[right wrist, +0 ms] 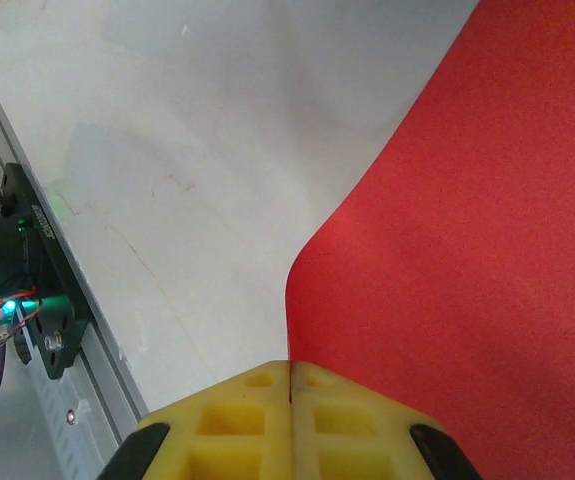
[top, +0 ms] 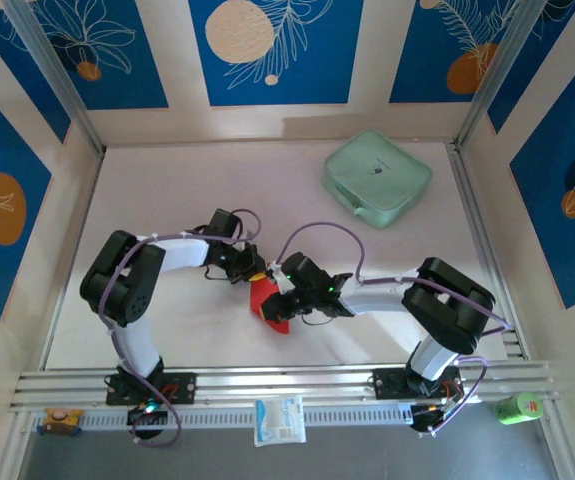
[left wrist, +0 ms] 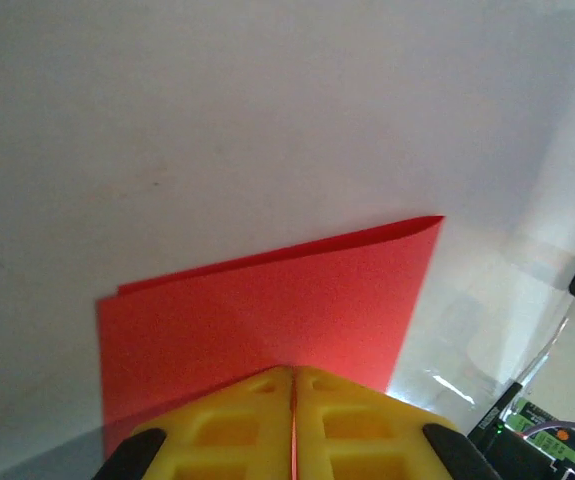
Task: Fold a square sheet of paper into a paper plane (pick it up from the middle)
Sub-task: Third fold the triangle at the center of the table.
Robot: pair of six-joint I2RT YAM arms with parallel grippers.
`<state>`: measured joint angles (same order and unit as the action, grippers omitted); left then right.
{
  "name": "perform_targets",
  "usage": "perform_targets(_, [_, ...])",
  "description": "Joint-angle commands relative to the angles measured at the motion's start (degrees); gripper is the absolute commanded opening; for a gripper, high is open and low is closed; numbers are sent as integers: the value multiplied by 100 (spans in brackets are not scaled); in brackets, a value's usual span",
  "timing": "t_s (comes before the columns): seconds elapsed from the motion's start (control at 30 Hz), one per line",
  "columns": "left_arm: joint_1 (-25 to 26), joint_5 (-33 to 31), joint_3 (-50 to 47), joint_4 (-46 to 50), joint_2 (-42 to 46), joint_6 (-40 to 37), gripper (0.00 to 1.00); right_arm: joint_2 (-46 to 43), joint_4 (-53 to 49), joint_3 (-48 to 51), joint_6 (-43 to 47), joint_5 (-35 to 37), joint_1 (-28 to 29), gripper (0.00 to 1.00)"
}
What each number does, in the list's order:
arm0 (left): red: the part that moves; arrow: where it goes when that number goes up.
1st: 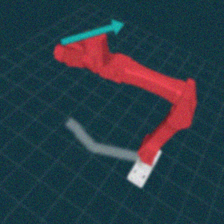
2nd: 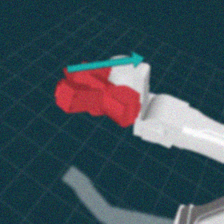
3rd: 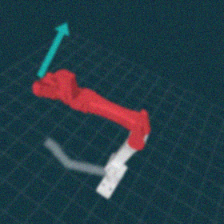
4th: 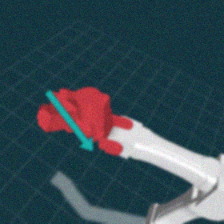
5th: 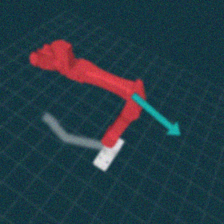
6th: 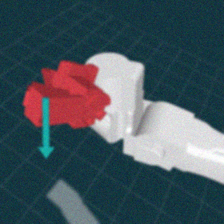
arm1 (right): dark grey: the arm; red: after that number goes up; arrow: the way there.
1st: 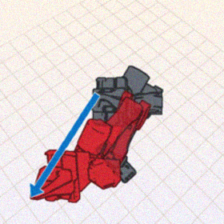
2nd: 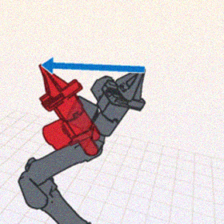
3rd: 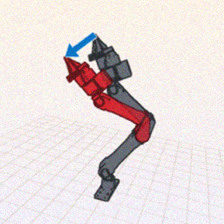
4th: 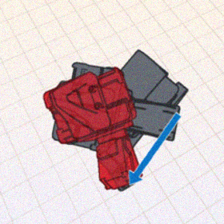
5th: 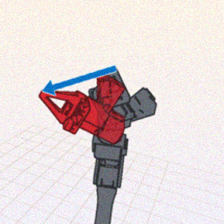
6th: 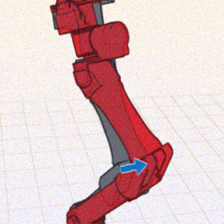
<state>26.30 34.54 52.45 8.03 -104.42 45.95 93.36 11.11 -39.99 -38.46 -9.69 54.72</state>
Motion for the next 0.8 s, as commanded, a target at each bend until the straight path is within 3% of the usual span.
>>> perform_targets(0.0, [-20,108,-106,-76,-196,-181,9,67,25,23,-13,-123,-41,4])
perform_targets(0.77, [-20,-74,-55,237,-102,-401,9,-61,-880,-83,136,602,-638,3])
